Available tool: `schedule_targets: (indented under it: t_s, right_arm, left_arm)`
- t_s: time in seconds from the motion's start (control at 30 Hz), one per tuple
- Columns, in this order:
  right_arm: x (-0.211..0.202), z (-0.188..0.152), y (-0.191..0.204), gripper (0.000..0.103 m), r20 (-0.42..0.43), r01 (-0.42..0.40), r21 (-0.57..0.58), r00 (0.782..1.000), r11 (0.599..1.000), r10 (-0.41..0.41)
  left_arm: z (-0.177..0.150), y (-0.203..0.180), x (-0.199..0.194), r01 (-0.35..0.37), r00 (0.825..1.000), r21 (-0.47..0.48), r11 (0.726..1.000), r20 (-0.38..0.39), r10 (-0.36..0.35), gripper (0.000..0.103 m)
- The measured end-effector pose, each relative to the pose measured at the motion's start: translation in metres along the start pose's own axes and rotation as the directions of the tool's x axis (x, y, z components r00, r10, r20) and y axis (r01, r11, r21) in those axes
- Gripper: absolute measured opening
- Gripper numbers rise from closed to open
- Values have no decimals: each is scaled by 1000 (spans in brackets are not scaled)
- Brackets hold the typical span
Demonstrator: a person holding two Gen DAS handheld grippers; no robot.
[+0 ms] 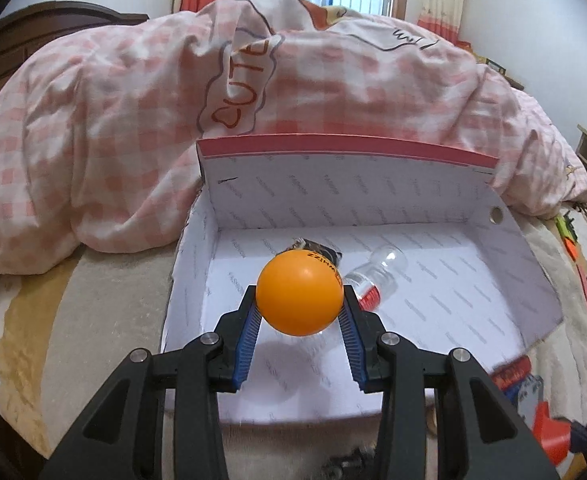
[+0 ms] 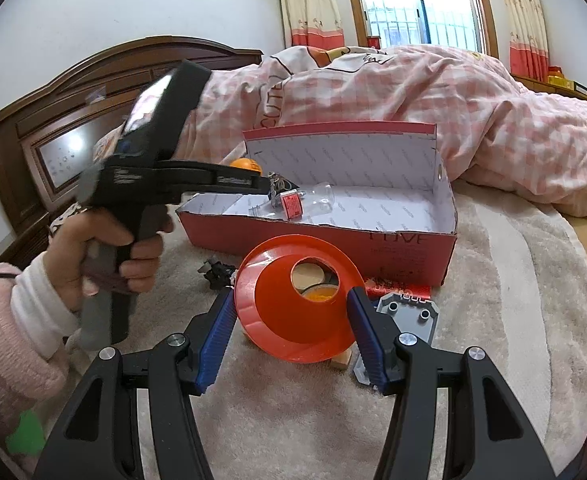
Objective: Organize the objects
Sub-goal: 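Lower the ball and cone into the shoebox and open both tools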
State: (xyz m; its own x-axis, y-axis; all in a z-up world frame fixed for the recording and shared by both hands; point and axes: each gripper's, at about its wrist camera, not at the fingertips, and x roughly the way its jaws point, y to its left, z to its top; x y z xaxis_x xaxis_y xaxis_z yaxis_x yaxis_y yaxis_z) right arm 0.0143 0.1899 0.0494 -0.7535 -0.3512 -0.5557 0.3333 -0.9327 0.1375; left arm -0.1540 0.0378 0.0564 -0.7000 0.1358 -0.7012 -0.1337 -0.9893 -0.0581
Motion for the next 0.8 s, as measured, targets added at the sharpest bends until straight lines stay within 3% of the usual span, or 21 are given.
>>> schedule_targets:
  t_s: [0.4, 0.8]
  right_arm:
    - [1, 5, 1, 58, 2, 6, -9, 1000, 1000, -6]
    - [17, 54, -10, 58, 17, 48, -49, 999, 998, -47]
  left_arm:
    - [4, 4, 45, -23, 992, -32, 999, -126, 18, 38]
    - [-6, -1, 41, -47, 995, -6, 999, -85, 46, 38]
